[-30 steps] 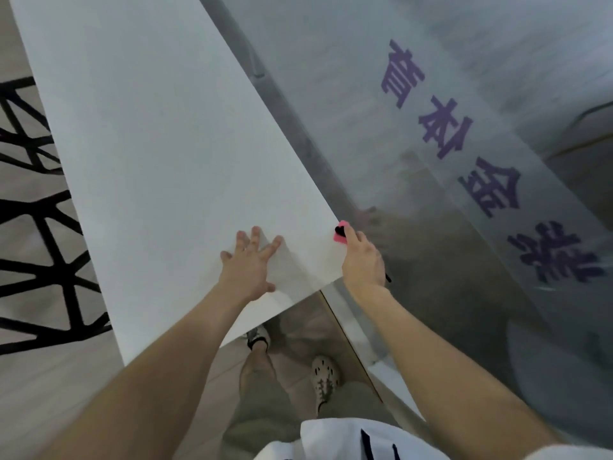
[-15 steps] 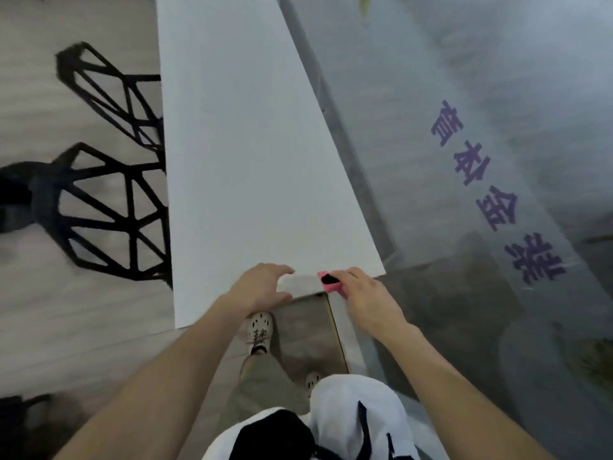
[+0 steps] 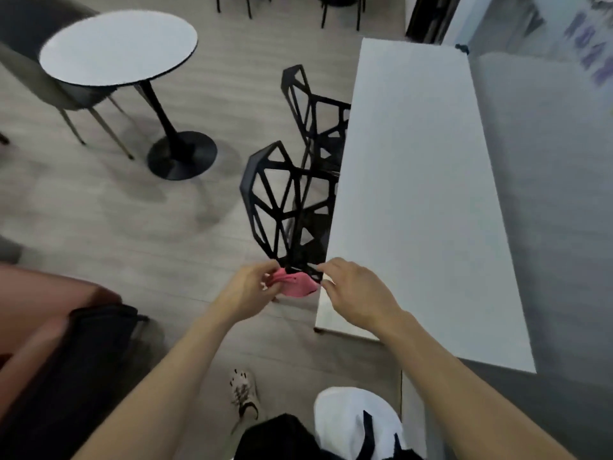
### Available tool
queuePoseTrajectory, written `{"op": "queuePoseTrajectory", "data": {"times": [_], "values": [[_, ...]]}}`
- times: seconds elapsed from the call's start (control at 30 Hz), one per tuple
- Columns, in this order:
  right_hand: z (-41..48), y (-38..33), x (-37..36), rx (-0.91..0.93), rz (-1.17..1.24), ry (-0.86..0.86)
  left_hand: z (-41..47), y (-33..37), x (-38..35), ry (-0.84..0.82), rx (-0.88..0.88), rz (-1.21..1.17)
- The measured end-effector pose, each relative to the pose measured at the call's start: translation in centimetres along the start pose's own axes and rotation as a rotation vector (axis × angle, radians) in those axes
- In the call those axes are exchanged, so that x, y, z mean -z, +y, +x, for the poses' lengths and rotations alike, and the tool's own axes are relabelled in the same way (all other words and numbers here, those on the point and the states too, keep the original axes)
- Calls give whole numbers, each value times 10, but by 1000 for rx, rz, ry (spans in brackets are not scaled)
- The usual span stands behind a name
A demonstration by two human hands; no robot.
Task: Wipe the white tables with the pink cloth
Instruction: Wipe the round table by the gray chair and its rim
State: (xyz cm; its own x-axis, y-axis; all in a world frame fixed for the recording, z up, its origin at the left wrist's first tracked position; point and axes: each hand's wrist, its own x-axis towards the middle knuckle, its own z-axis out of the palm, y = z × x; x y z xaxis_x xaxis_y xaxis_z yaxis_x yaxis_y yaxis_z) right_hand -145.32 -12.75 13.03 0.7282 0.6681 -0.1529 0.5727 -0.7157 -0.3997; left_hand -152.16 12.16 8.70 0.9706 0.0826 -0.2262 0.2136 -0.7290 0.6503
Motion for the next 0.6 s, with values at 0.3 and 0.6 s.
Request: {"op": "queuePoseTrajectory", "data": {"times": [0.3,0.6], "values": [[175,-160,-41,319,-299,-73,-63,-177,182,229,414,-49],[321,-236,-57,329,-393,-181,-18,-268,304,315,384,159]]}}
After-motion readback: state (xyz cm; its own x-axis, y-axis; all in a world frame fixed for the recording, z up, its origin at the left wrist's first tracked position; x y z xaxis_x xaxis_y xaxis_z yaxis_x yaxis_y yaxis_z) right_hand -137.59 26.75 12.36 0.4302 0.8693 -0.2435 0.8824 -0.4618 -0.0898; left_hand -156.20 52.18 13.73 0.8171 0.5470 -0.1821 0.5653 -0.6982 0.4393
